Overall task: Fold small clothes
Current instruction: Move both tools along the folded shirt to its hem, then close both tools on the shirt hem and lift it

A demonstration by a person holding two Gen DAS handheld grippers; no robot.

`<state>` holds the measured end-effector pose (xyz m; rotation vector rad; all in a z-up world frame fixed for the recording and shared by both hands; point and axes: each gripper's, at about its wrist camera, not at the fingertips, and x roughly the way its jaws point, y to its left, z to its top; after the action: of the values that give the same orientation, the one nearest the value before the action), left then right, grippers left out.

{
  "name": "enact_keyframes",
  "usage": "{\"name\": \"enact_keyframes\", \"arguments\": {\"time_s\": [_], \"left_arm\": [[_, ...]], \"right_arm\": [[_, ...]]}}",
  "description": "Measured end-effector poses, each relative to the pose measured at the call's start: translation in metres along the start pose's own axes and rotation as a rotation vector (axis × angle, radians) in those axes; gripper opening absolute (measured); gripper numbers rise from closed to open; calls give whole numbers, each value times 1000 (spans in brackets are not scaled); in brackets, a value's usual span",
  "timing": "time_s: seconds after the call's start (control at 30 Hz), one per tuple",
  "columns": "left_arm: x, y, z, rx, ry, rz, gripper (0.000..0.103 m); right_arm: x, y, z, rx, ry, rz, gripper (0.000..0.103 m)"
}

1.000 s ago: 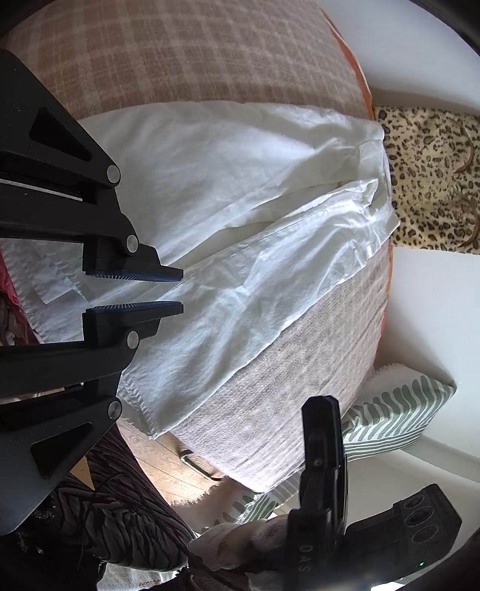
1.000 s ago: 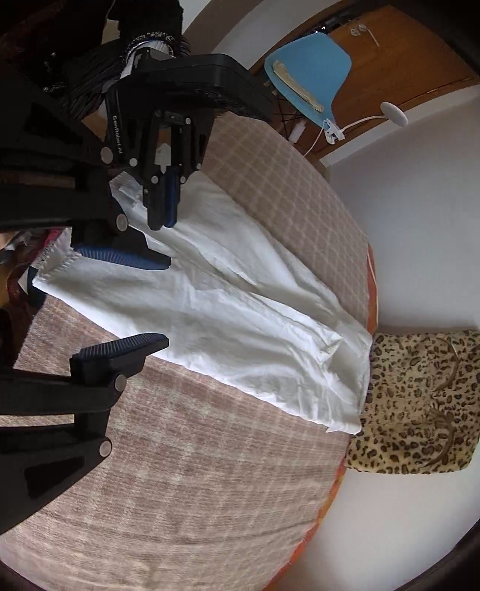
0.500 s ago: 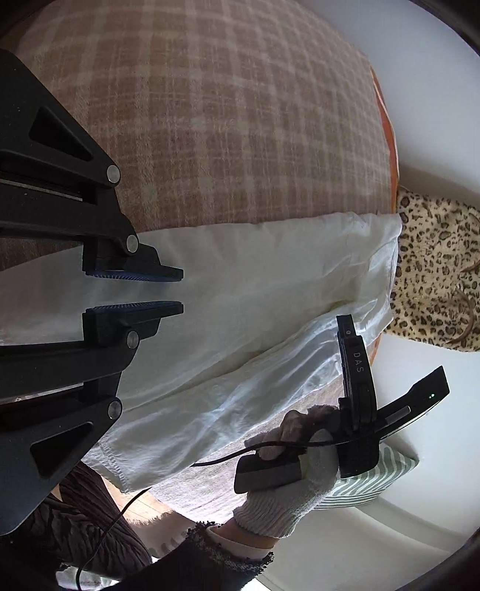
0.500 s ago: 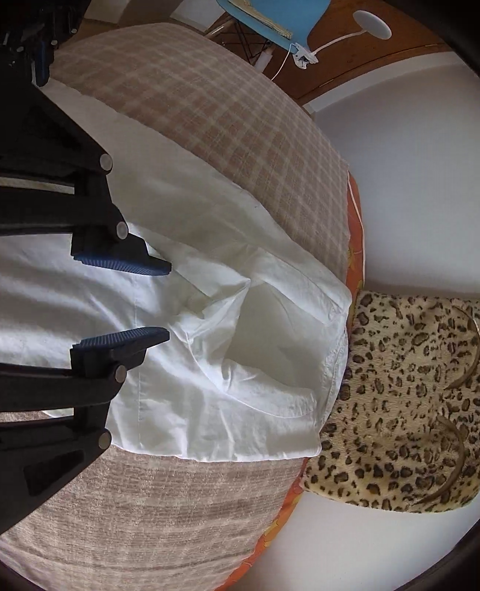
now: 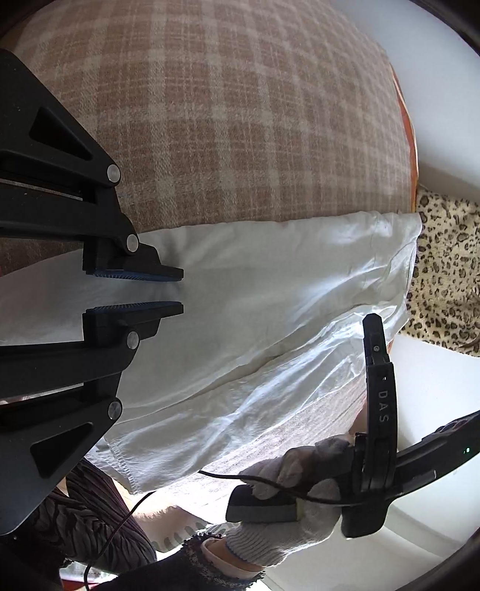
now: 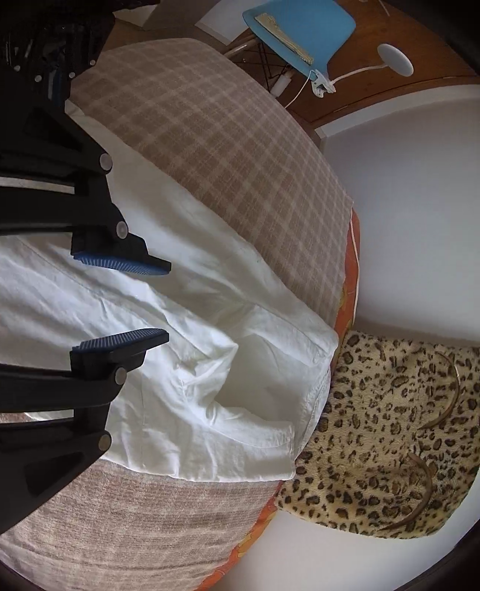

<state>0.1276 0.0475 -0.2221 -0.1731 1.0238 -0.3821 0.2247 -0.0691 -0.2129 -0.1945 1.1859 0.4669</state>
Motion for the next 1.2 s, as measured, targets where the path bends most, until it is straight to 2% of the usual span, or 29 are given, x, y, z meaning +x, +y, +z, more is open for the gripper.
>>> {"name": "enact_keyframes", "arguments": {"time_s": [0.07,0.17,0.23,0.27,0.43,0.57,0.7,0.83,1.03,1.2], "left_arm": [[-5,-2,1,11,-13,14,9],[-12,-3,-1,25,-26,38,13],[-17,-4,-2,27,-26,59,36],[-19,-3,-1,28,-31,62,38],[-29,4,-3,11,-34,58,39],[-27,13,-8,-44,9,11,39],[-27,13,-19,-64,49,-17,39],[-30,8,-27,-43,76,-14,38],[-32,-1,-37,-31,100,-17,36],[-33,-10,-40,-11,101,12,36]], "right_arm": [[2,21,0,-31,12,40,31],[18,49,-3,-95,61,48,30],[30,62,-8,-134,101,30,28],[35,64,-11,-145,119,20,28],[32,56,-15,-92,139,12,28],[3,39,-24,-14,127,39,32],[-41,17,-53,83,111,84,35],[-71,-5,-96,187,138,102,38],[-91,-25,-147,344,187,183,39],[-101,-23,-168,384,188,223,39]]}}
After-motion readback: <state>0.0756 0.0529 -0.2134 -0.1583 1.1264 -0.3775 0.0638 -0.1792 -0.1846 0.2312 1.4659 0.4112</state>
